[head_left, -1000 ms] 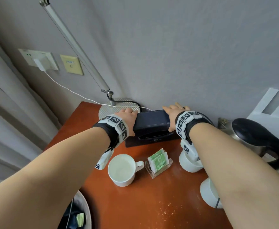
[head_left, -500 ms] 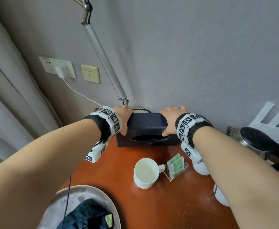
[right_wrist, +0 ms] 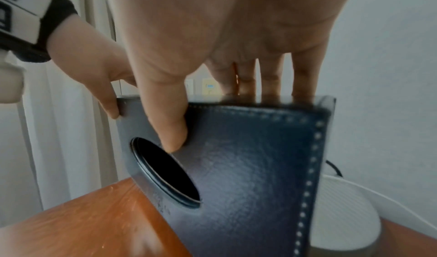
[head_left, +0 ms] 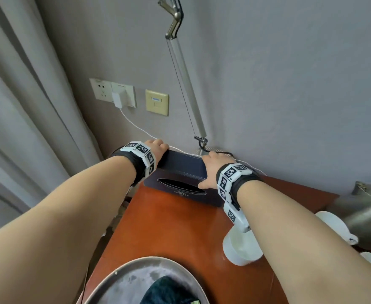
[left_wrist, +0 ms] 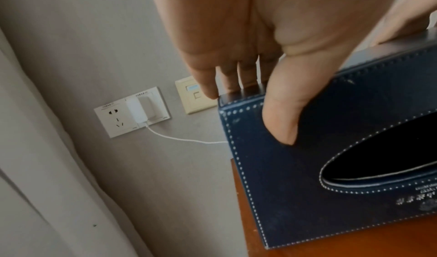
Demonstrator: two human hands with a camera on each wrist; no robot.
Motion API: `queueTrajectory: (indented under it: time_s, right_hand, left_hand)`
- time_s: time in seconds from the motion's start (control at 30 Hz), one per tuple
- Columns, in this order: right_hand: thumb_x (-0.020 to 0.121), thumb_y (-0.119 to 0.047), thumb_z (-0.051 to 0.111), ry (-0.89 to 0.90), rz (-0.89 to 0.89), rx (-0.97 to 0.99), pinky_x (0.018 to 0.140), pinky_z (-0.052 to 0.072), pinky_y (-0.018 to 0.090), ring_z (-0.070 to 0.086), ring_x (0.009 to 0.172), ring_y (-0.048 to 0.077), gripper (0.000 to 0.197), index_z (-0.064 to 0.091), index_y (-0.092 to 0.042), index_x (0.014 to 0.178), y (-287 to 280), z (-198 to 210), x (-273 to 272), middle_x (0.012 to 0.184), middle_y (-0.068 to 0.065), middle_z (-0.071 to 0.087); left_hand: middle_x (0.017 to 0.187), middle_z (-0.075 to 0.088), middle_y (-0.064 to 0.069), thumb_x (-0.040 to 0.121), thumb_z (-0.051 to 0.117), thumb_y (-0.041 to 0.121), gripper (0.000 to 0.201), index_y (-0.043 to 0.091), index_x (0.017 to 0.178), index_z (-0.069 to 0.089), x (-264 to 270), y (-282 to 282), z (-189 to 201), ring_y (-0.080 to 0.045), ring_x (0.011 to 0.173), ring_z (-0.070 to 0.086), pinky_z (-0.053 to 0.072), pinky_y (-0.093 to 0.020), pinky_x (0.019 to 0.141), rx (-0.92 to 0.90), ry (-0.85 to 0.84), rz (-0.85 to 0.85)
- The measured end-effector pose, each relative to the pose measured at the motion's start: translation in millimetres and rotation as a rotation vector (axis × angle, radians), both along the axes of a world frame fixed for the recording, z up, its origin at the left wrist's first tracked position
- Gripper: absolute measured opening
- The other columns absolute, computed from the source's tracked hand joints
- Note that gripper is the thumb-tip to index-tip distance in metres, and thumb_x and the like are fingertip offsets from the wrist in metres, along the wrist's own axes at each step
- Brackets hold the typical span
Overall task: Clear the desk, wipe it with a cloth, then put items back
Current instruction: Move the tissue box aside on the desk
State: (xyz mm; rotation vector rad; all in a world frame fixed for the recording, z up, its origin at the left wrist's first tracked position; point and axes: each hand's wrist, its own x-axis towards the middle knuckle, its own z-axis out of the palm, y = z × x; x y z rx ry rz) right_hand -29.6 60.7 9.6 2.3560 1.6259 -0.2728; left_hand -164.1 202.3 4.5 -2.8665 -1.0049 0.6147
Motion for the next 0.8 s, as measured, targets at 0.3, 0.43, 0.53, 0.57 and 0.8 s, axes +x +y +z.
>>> queueTrajectory:
  time_s: [0.3,0.43,0.53,0.57,0.8]
  right_hand:
    - [0.077,-0.051,0.063,0.060,-0.049,0.029,0.102,0.041,0.040,0.036,0.130,0.028,0.084,0.027,-0.013,0.143,20,-9,-11,0.143,0.009,0.035]
    - [0.077,-0.050,0.064,0.092,-0.074,-0.005,0.099,0.041,0.039,0.037,0.130,0.026,0.080,0.030,-0.013,0.141,24,-18,-26,0.142,0.008,0.036]
    - [0.077,-0.049,0.063,0.085,-0.109,-0.019,0.099,0.043,0.041,0.036,0.131,0.025,0.079,0.031,-0.013,0.140,28,-20,-32,0.142,0.007,0.035]
    - [0.078,-0.049,0.062,0.079,-0.122,-0.021,0.099,0.043,0.041,0.036,0.132,0.025,0.079,0.031,-0.013,0.140,28,-20,-32,0.142,0.007,0.035]
    - [0.080,-0.048,0.061,0.054,-0.200,0.015,0.097,0.044,0.040,0.038,0.130,0.025,0.076,0.030,-0.013,0.140,33,-20,-34,0.141,0.007,0.037]
  left_hand:
    - [0.145,0.029,-0.001,0.064,0.078,0.005,0.094,0.019,0.141,0.026,1,41,-13,-0.024,0.137,0.031,0.039,-0.039,0.105,0.004,0.017,-0.050]
    - [0.145,0.030,0.002,0.063,0.079,0.010,0.092,0.024,0.139,0.029,-5,49,-18,-0.022,0.137,0.032,0.040,-0.041,0.106,0.042,0.037,-0.092]
    - [0.146,0.029,0.002,0.066,0.077,0.007,0.090,0.024,0.140,0.029,-7,52,-21,-0.022,0.138,0.031,0.039,-0.039,0.107,0.025,0.000,-0.083]
    - [0.147,0.028,0.002,0.067,0.076,0.006,0.090,0.025,0.141,0.028,-6,52,-21,-0.022,0.138,0.030,0.038,-0.039,0.107,0.022,-0.016,-0.082]
    - [0.155,0.017,0.001,0.078,0.070,0.014,0.087,0.029,0.148,0.020,4,47,-23,-0.025,0.144,0.018,0.025,-0.038,0.113,-0.013,-0.104,-0.113]
